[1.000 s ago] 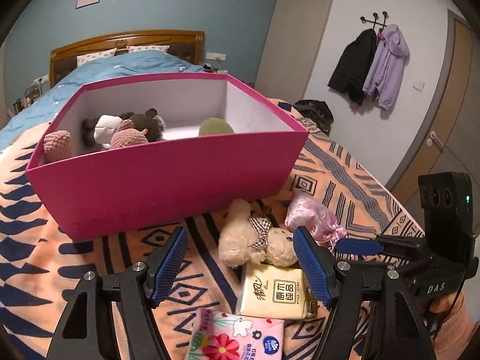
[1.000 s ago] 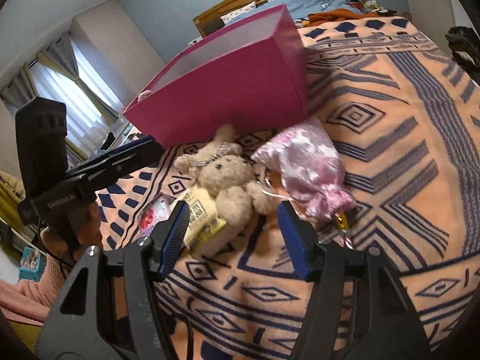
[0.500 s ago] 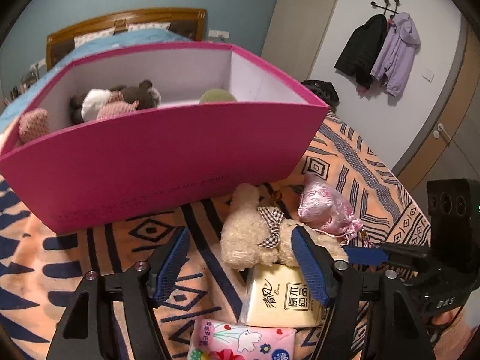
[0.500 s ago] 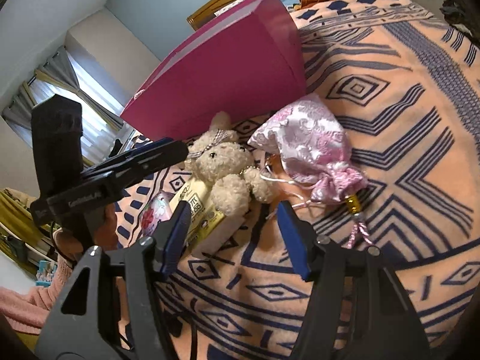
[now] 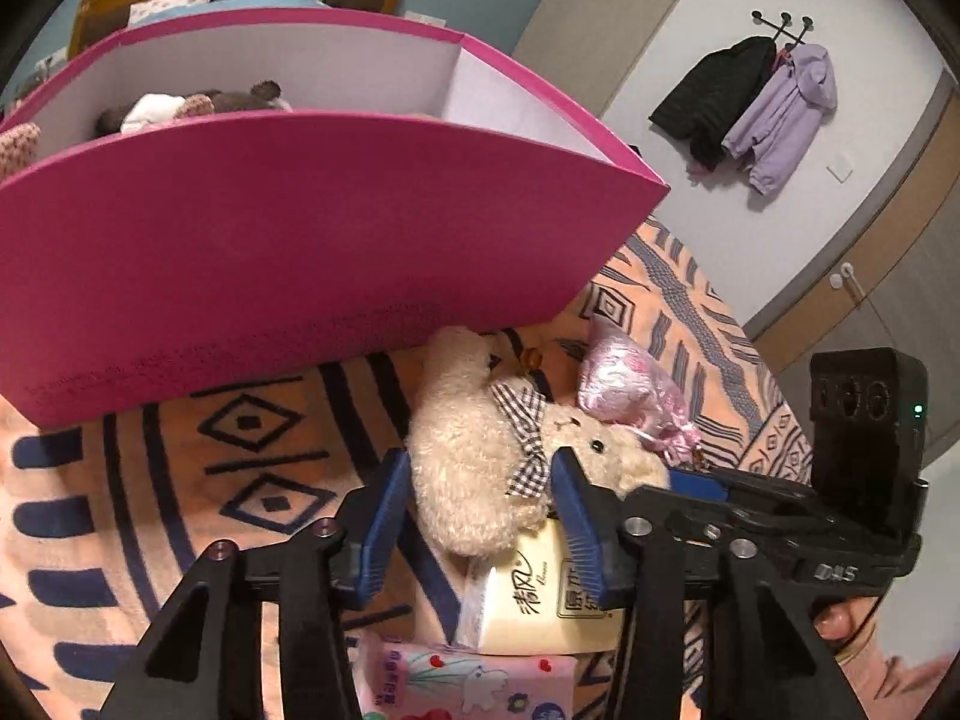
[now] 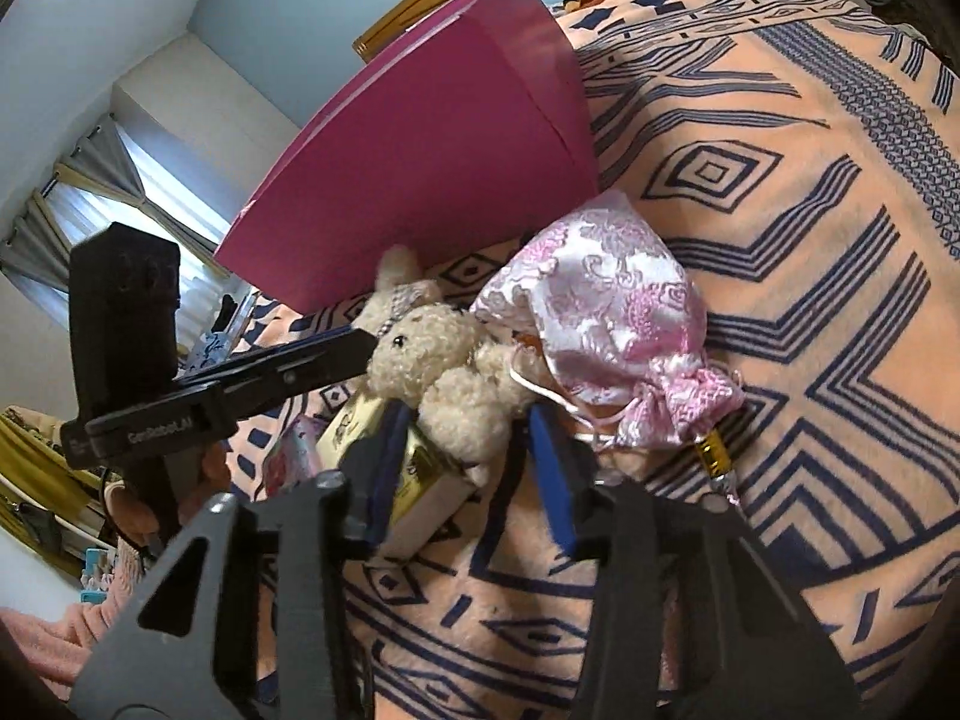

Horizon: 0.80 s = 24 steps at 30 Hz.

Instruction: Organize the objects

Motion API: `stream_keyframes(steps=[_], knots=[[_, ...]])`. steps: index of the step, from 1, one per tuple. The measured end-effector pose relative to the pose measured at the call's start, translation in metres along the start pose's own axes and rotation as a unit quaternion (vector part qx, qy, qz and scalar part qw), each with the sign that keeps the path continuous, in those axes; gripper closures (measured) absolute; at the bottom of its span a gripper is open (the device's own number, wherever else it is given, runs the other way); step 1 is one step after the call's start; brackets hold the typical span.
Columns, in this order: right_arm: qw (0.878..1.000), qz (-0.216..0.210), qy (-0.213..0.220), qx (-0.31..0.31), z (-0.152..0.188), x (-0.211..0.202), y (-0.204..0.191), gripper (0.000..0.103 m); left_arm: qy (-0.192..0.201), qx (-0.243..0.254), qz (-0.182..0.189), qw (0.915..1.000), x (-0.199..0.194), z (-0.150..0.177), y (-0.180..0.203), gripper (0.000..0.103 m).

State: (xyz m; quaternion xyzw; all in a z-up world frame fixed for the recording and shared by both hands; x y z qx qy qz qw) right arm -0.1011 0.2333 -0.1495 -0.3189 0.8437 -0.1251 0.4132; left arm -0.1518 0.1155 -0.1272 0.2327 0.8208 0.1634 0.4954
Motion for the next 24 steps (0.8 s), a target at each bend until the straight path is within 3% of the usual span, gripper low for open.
stream_keyframes(steps=[6, 17, 19, 21, 24], knots=[[1.0, 0.015, 0.001, -0.019, 0.0, 0.0, -0.005, 0.081, -0.001, 0.004, 0.008, 1.0, 0.0, 0.005, 0.005, 0.056], [0.998, 0.019, 0.0, -0.066, -0.002, 0.002, -0.023, 0.087, -0.003, 0.008, 0.006, 0.9999, -0.006, 0.012, 0.0, 0.06], [0.998, 0.02, -0.01, -0.065, -0.001, 0.006, -0.021, 0.085, -0.004, 0.006, 0.004, 1.0, -0.006, 0.012, -0.003, 0.06], [0.998, 0.023, -0.013, -0.049, 0.001, 0.005, -0.013, 0.073, -0.004, 0.003, 0.003, 1.0, -0.005, 0.011, -0.006, 0.06], [1.0, 0.022, -0.009, -0.021, 0.001, 0.0, 0.0, 0.065, 0.002, 0.013, -0.003, 0.9999, -0.007, 0.01, -0.005, 0.06]])
Point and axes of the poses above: each gripper's, at about its wrist camera, not at the fingertips, and x roughly the way its jaws point, y to its right, z to its underside, the point moved 8 cm from there along x, roughly the way its jaws point, and after that the axes turned 11 degrees about -x, right-handed, at the moved point
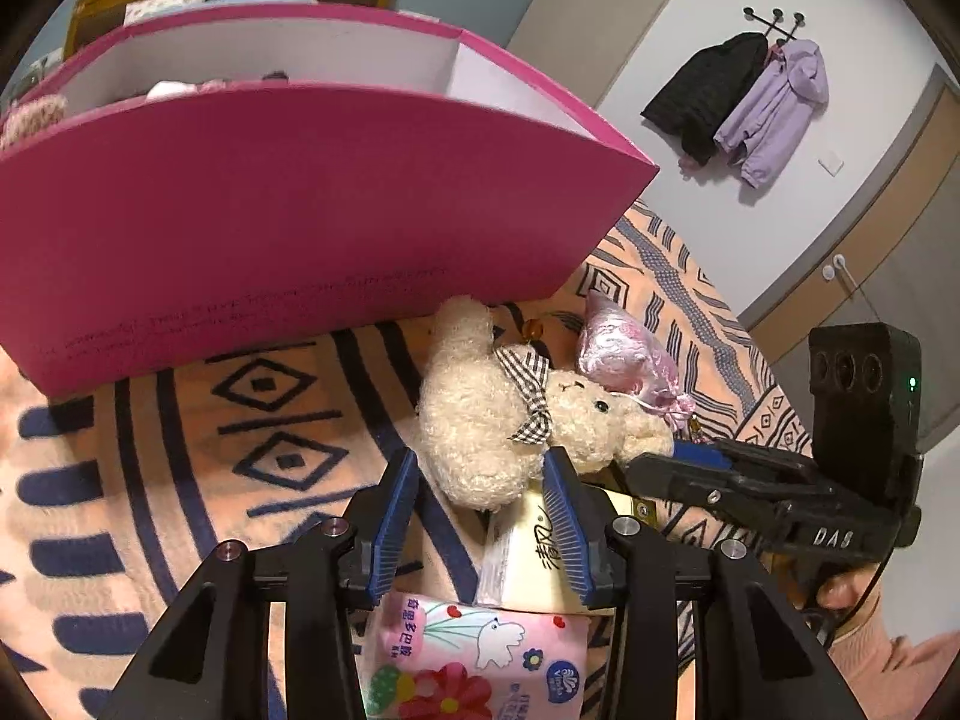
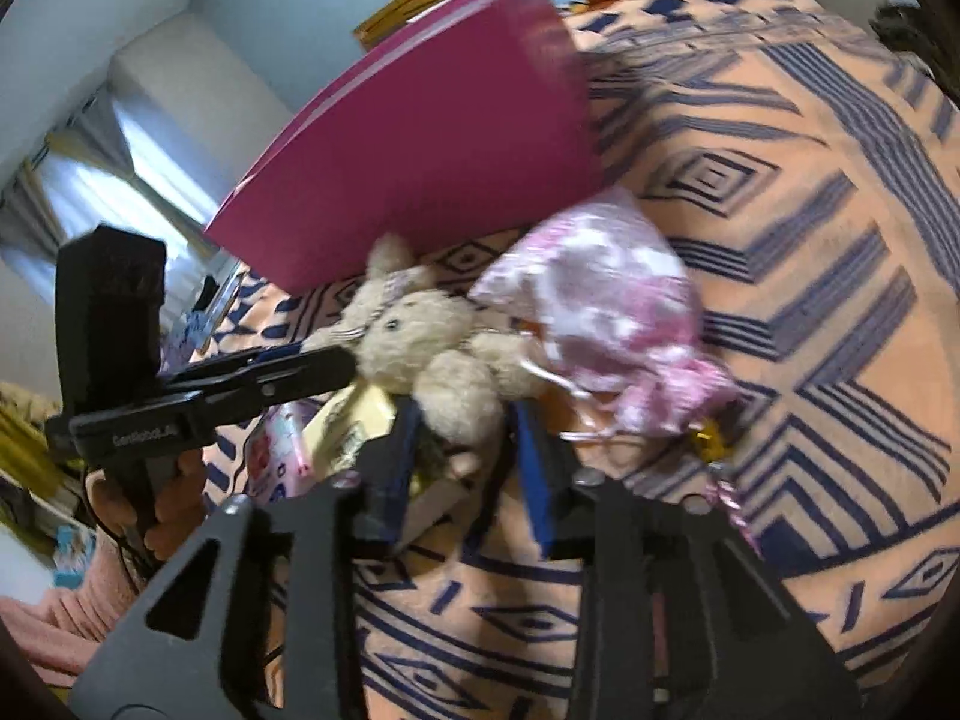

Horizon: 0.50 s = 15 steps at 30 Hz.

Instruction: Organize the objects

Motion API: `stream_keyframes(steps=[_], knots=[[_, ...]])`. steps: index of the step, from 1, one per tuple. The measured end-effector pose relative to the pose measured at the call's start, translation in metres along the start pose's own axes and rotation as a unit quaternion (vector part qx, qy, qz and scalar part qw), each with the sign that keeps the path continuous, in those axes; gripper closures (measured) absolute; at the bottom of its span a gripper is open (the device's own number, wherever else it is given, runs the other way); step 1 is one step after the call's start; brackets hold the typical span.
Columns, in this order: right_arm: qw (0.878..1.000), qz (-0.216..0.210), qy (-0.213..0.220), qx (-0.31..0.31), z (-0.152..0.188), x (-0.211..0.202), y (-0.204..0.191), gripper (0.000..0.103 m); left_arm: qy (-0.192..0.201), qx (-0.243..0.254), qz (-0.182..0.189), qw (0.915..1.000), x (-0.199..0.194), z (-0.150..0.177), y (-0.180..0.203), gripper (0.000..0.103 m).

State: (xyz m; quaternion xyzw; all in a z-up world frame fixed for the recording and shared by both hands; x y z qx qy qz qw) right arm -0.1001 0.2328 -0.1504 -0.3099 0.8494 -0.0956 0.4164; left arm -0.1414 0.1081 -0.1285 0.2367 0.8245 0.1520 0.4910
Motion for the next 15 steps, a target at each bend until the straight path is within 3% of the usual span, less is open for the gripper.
stream_keyframes(steps=[6, 15], knots=[[1.0, -0.001, 0.015, 0.013, -0.007, -0.001, 0.003, 0.064, 0.0, 0.02, -0.012, 0.9997, 0.001, -0.006, 0.004, 0.058], [0.998, -0.021, 0.033, 0.04, -0.014, -0.003, 0.008, 0.054, -0.004, 0.007, -0.005, 1.0, 0.002, -0.009, -0.003, 0.058]])
Point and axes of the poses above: each gripper's, at about its wrist camera, not at the fingertips, and x roughly the way its jaws point, y to its right, z to its underside, the point moved 8 cm from there along x, roughly the way its jaws point, and after that the axes turned 11 degrees about -x, right-handed, at the moved point
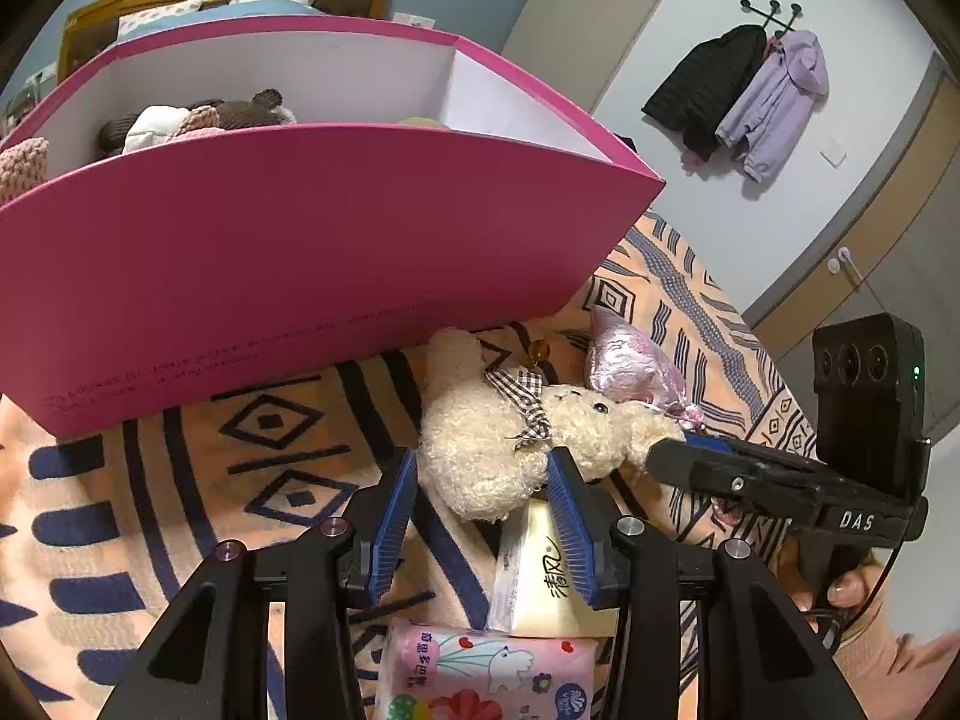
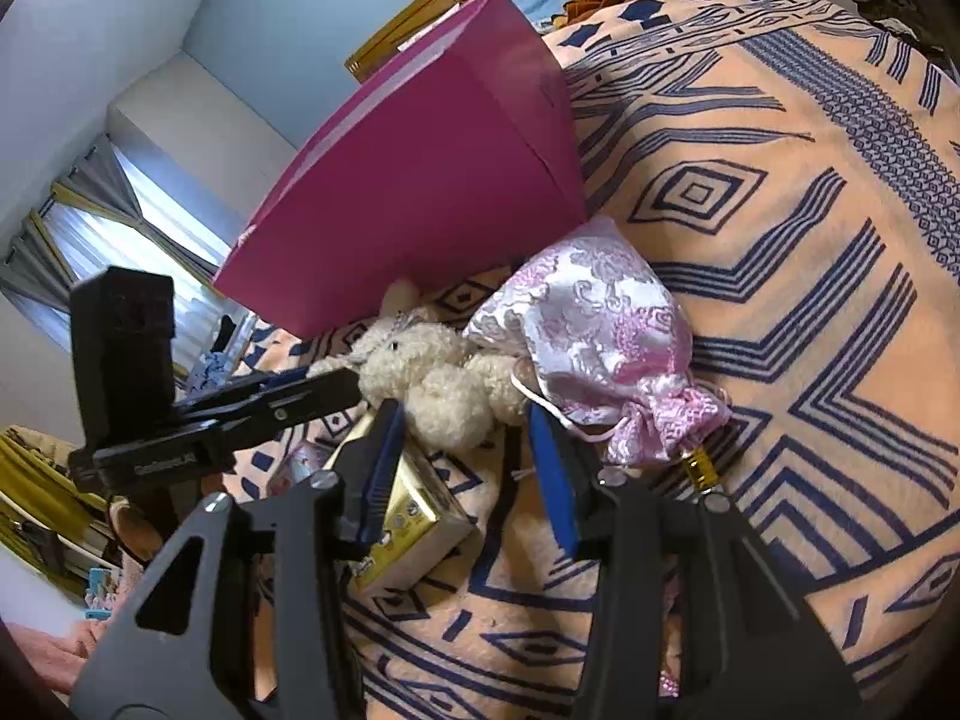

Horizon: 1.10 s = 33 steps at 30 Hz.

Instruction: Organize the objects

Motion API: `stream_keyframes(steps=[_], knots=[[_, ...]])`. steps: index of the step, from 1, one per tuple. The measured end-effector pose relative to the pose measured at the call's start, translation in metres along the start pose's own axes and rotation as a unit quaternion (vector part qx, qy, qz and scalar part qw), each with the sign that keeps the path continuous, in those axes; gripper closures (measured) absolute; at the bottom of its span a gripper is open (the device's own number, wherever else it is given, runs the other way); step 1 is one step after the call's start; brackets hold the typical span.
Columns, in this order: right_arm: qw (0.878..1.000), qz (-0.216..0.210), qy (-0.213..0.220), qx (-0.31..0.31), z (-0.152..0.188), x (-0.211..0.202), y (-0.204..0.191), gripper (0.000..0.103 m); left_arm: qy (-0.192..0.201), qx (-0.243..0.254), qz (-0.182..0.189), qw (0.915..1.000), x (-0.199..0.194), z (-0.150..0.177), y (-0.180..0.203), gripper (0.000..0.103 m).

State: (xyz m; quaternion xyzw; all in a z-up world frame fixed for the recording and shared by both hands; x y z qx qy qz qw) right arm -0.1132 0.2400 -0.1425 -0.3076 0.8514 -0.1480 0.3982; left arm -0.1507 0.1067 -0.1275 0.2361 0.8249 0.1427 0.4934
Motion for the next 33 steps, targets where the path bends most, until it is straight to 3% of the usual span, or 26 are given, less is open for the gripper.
stream_keyframes(steps=[6, 7, 9, 12, 33], knots=[[1.0, 0.004, -0.007, -0.004, -0.001, 0.008, 0.0, 0.057, -0.005, -0.003, -0.001, 1.0, 0.004, 0.003, 0.0, 0.058], [1.0, 0.003, -0.008, -0.005, -0.001, 0.009, -0.001, 0.062, -0.008, -0.003, -0.001, 1.0, 0.005, 0.004, 0.0, 0.059], [1.0, 0.003, -0.008, -0.008, -0.001, 0.011, -0.002, 0.083, -0.011, -0.002, 0.001, 0.9999, 0.006, 0.007, 0.0, 0.06], [1.0, 0.005, -0.003, -0.029, -0.002, 0.011, -0.009, 0.089, -0.006, 0.002, 0.009, 0.9999, 0.003, 0.009, 0.004, 0.06], [0.991, 0.021, 0.031, -0.129, -0.014, -0.02, -0.053, 0.09, 0.036, 0.009, 0.045, 0.9983, -0.04, 0.011, 0.023, 0.06]])
Point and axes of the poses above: each gripper's, at about its wrist camera, not at the fingertips, and x roughly the way its jaws point, y to its right, z to its underside, the point moved 8 cm from there along x, roughly the way its jaws point, and after that the axes turned 11 degrees about -x, right-handed, at the moved point
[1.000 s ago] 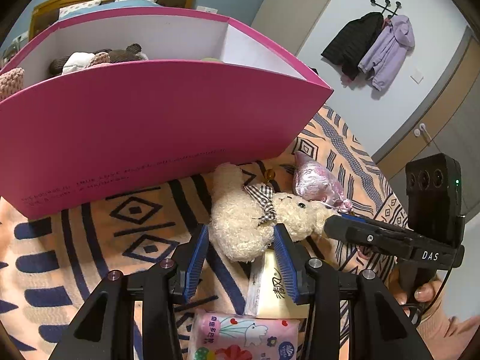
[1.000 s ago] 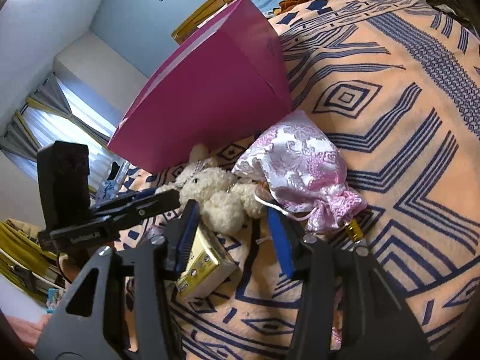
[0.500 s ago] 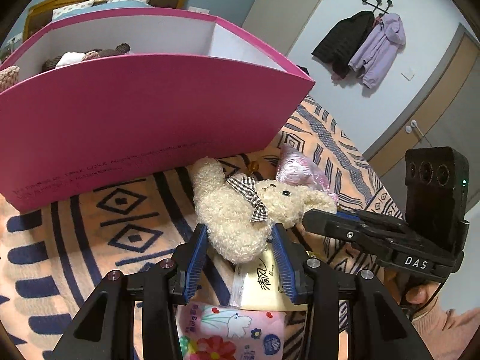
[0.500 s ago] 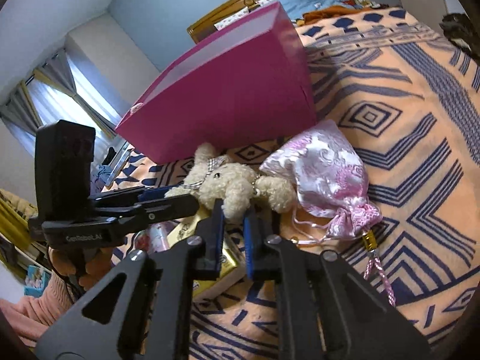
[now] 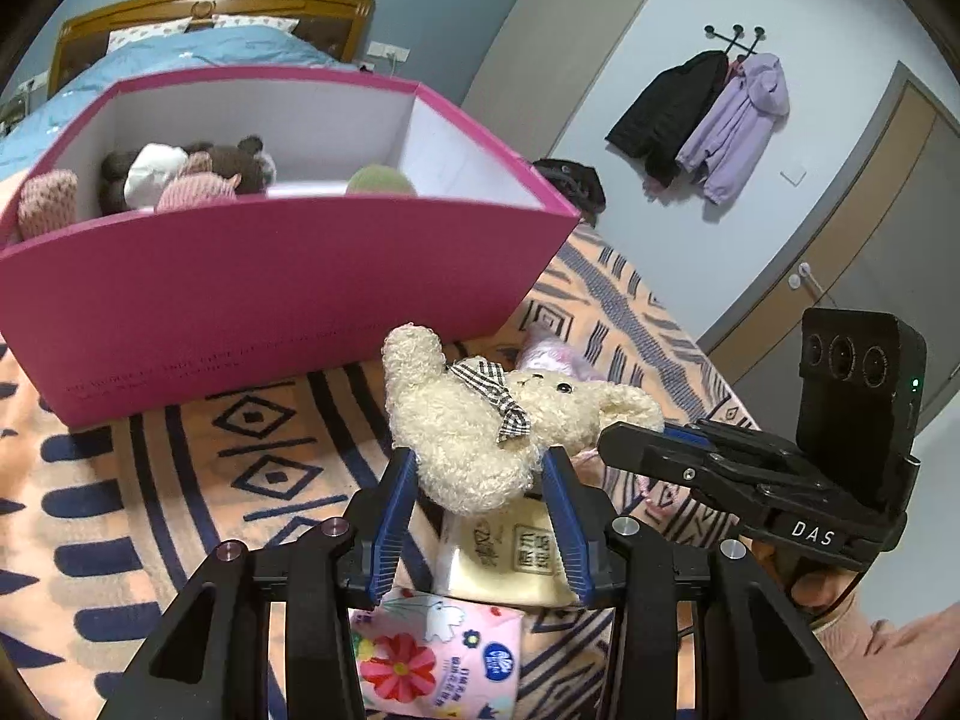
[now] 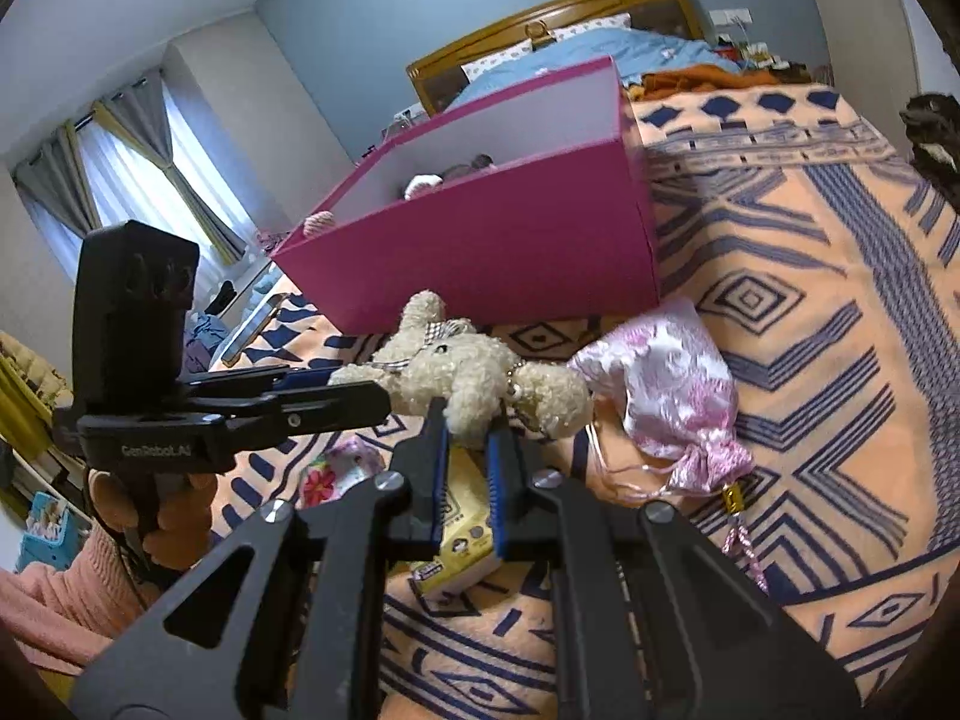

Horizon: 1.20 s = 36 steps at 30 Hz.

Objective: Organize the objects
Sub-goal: 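Carry the teddy bear with the left gripper over the magenta box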

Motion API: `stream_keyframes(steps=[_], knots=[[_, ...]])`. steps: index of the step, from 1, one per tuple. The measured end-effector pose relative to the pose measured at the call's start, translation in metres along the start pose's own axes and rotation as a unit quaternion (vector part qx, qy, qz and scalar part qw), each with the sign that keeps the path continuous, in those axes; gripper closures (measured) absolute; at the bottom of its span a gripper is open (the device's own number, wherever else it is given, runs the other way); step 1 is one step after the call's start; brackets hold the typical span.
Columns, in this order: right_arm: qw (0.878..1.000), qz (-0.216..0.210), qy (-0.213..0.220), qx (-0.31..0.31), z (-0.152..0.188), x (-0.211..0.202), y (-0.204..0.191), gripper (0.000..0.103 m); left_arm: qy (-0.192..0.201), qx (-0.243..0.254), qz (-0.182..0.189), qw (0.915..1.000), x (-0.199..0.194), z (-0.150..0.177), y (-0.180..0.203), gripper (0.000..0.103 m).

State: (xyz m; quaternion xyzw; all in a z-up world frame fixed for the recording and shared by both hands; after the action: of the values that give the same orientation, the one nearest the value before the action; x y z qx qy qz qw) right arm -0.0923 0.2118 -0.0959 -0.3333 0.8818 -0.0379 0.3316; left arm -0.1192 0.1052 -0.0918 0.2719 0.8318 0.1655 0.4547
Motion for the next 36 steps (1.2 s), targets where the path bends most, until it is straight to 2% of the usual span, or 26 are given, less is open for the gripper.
stream_keyframes(steps=[11, 22, 29, 36], knots=[[0.998, 0.009, 0.03, -0.058, -0.041, -0.023, -0.014, 0.09, 0.052, 0.024, 0.011, 0.9983, -0.036, -0.027, 0.025, 0.06], [0.994, 0.006, 0.054, -0.098, -0.087, -0.025, -0.018, 0.09, 0.098, 0.036, -0.009, 0.9945, -0.053, -0.071, 0.033, 0.06], [0.993, -0.004, 0.055, -0.102, -0.11, -0.012, -0.012, 0.09, 0.109, 0.038, -0.029, 0.9929, -0.051, -0.097, 0.026, 0.06], [0.993, 0.007, 0.044, -0.108, -0.126, 0.008, -0.004, 0.09, 0.101, 0.024, -0.04, 0.9938, -0.037, -0.113, 0.013, 0.06]])
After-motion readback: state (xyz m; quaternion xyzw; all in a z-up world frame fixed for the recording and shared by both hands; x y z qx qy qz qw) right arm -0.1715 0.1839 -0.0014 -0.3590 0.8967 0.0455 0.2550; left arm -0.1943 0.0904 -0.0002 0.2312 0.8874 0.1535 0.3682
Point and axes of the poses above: each gripper's, at about its wrist camera, not at the fingertips, and x roughly the way its jaws point, y to its right, z to its underside, the point moved 8 cm from there along x, roughly the way its jaws point, and after that the axes turned 11 degrees about -x, right-handed, at the moved point
